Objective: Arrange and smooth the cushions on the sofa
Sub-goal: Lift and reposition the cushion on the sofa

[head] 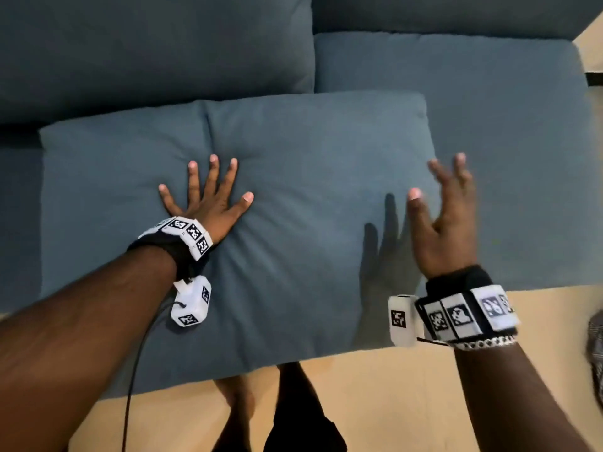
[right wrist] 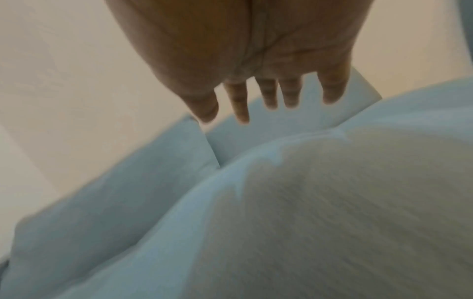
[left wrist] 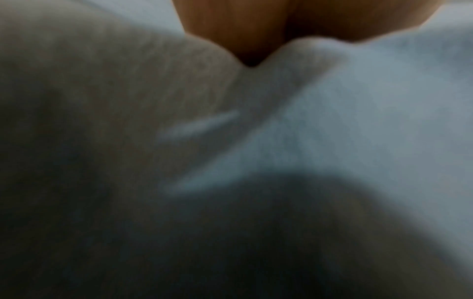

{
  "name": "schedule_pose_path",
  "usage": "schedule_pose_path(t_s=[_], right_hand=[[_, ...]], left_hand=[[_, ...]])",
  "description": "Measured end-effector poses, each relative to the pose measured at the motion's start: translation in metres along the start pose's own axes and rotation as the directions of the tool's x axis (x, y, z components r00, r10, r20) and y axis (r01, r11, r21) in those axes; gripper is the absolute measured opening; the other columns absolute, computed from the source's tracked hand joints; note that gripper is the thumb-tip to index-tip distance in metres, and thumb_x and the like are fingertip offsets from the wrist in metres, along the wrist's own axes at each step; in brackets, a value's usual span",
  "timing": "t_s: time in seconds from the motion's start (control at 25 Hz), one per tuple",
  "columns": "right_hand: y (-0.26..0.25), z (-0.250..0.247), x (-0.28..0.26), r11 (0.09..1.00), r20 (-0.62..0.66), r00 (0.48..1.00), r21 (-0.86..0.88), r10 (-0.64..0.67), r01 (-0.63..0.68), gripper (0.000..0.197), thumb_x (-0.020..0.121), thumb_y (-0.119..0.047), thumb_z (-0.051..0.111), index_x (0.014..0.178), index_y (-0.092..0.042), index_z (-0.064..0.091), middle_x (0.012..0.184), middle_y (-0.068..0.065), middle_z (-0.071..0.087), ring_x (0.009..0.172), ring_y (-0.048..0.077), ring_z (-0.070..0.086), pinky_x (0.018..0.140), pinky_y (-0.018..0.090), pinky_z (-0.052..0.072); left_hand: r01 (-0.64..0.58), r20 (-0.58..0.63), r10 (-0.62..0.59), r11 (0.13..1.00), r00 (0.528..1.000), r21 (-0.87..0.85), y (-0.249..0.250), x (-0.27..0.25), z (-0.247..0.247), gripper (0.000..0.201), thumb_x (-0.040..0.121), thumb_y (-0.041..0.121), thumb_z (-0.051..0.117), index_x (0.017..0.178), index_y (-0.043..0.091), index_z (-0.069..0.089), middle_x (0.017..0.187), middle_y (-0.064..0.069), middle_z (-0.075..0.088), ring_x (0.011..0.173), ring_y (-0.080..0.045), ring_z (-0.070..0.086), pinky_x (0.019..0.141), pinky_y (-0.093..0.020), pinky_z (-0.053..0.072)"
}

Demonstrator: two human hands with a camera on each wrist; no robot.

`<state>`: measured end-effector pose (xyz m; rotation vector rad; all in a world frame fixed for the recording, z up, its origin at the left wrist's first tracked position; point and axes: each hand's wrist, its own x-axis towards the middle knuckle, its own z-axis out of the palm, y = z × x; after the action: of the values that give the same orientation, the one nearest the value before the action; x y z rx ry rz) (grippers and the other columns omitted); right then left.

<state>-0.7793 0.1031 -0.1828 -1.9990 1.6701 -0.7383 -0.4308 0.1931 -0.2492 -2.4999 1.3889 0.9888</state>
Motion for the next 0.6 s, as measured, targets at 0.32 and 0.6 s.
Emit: schedule_pose_path(t_s=[0.32,0.6], right_hand=[[0.040,0.025,-0.034,0.957,0.173,0.960,-0.225,0.222,-0.181,0.086,0.091,-0.068,0.029,0.160,-0.017,0.029,0.170,0.014,0.019,0.158,0.030,0.015,0.129,0.048,0.013],[-0.028,0.070,-0.084,0.933,-0.037,0.989,-0.328,0.142,-0.147,0.070,0.102,-0.057,0.022,0.164,-0.024,0.018,0.173,0.006,0.008,0.159,0.026,0.007,0.126,0.058,0.008]], left_hand=[[-0.147,-0.111,0.149,0.989,0.983,0.028,-0.020,-0.046,0.006,0.084,0.089,0.083,0.027,0.152,0.058,-0.021,0.166,0.021,-0.029,0.154,-0.017,-0.030,0.112,-0.073,-0.018],[-0.246,-0.243,0.265,0.964,0.933,0.104,-0.028,-0.067,0.004,0.082,0.092,0.079,0.031,0.157,0.054,-0.013,0.170,0.015,-0.020,0.157,-0.018,-0.021,0.114,-0.072,-0.015]])
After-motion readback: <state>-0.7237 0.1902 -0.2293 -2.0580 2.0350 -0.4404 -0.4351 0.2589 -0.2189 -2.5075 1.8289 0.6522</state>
